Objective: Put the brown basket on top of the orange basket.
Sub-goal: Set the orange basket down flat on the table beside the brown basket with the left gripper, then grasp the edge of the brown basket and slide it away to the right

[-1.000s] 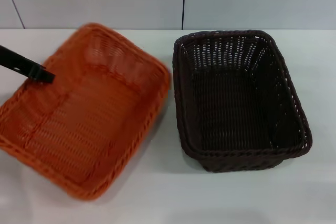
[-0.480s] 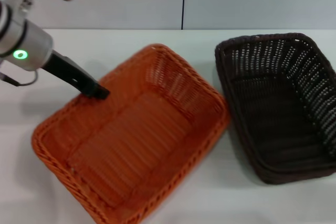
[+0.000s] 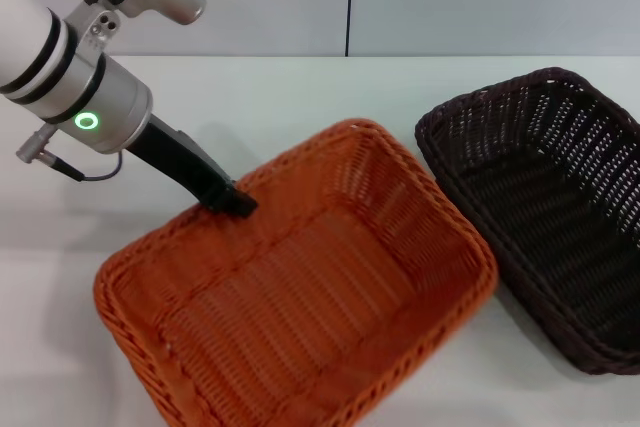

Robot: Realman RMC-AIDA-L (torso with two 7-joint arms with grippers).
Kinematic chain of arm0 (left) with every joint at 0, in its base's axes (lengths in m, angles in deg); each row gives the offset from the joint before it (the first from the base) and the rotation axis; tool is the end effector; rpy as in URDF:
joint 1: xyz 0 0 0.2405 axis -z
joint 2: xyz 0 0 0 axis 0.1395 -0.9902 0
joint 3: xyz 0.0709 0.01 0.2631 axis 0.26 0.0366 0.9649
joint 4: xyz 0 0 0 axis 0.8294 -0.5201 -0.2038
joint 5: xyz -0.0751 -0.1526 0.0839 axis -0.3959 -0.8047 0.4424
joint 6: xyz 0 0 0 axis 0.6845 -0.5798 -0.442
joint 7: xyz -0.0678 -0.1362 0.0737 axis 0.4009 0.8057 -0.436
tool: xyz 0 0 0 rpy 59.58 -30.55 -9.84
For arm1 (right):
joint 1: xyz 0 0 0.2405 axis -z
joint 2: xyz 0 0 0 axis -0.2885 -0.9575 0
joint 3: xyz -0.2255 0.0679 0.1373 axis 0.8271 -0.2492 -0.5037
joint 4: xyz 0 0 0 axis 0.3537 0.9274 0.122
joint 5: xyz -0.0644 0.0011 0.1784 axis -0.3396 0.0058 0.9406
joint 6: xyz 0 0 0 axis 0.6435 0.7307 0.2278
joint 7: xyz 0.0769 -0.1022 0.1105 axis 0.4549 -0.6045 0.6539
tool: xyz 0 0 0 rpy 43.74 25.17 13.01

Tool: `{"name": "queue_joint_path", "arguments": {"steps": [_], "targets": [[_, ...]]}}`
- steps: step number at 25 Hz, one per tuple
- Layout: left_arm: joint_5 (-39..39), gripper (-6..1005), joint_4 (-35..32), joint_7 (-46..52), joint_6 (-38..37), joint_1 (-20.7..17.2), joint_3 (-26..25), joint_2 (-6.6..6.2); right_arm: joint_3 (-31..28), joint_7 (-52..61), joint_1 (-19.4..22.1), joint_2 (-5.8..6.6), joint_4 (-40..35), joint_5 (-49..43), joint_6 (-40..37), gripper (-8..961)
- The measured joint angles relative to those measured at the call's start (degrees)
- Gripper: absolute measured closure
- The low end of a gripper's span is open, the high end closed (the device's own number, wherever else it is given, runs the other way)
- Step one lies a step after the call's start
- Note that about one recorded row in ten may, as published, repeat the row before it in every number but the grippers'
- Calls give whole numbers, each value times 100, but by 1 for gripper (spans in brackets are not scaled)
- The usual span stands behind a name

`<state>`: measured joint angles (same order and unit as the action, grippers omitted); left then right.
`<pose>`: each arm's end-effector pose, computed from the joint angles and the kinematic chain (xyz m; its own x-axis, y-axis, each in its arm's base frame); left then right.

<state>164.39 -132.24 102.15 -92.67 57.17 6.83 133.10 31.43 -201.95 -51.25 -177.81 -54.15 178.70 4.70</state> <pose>-0.1833 0.3944 -0.0152 0.8130 0.5630 -0.1483 0.5100 -0.8115 -0.2850 0.3014 0.4162 0.1134 0.6345 0.3695 -0.6789 -0.7543 0.1043 -0.6482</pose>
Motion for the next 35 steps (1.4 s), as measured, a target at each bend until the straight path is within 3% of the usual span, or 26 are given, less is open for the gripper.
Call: {"name": "queue_joint_path", "arguments": {"steps": [8,14,22,28,32,35], "targets": [[-354,824,16,-472,-97,4,207,5,36,29,-21,3,0,-5,-1,260],[-571,819,25,-1090,280,105,404,25,51,31,-28,-6,0,-19,-10,260],[-566,813,-6,-961,987,93,403,13,41,35,9,-24,5,-14,2,260],[-539,666,-67,-986,961,74,407,1,1,38,37,-33,17,-2,8,261],[-559,504,-256,-991,963,-1,371,3,14,38,39,-32,8,0,6,261],[-835,394,-677,-935,1183,-268,350,17,123,151,35,5,-88,-131,-89,261]]}}
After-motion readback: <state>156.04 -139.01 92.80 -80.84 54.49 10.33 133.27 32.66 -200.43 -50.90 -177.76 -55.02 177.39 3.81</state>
